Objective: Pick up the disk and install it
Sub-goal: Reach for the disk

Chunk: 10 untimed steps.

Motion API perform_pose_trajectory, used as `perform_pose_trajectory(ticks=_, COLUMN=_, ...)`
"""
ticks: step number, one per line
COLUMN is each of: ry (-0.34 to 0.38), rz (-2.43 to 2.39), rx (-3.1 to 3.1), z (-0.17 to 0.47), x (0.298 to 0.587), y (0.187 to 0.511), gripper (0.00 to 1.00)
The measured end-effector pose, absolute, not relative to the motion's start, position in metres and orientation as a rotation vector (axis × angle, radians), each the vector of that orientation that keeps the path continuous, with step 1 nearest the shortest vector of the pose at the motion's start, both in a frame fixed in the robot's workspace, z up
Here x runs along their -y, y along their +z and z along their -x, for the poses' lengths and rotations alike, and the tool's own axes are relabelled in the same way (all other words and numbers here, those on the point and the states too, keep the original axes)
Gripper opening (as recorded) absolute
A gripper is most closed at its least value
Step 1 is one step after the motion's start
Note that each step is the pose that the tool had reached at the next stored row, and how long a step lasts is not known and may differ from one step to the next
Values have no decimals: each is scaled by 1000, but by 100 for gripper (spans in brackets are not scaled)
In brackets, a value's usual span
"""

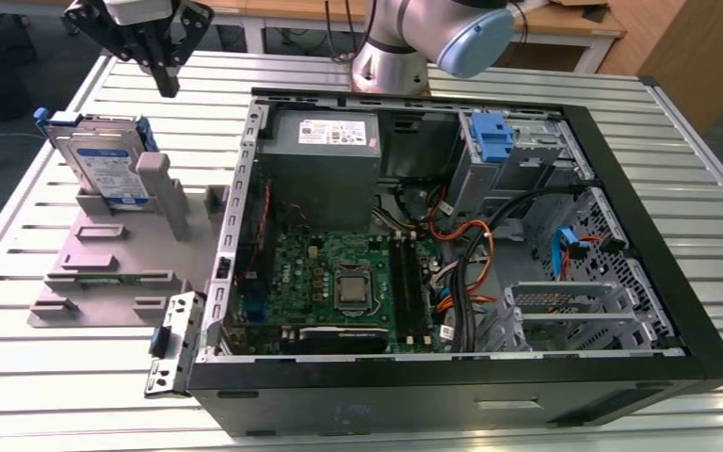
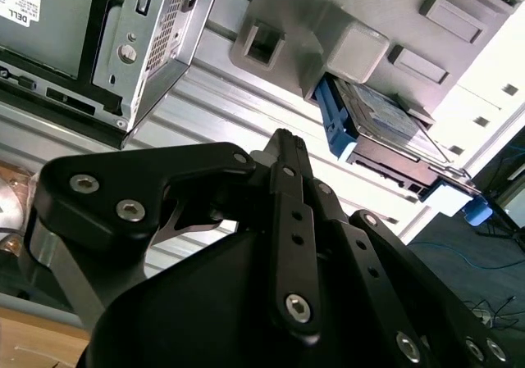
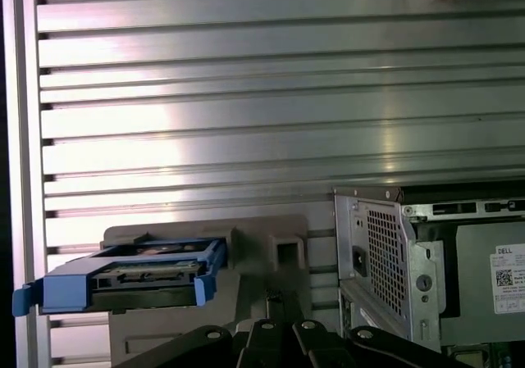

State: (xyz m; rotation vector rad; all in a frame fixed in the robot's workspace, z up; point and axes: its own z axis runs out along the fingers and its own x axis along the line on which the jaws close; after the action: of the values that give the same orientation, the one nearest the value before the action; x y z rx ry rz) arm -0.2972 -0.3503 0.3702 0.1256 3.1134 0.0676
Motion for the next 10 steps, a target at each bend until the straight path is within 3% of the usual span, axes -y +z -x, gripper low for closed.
perform_pose_trajectory(ticks=10, ry=67, rz=-126, rx=-3118, z=297, x=350, y=370, gripper=11)
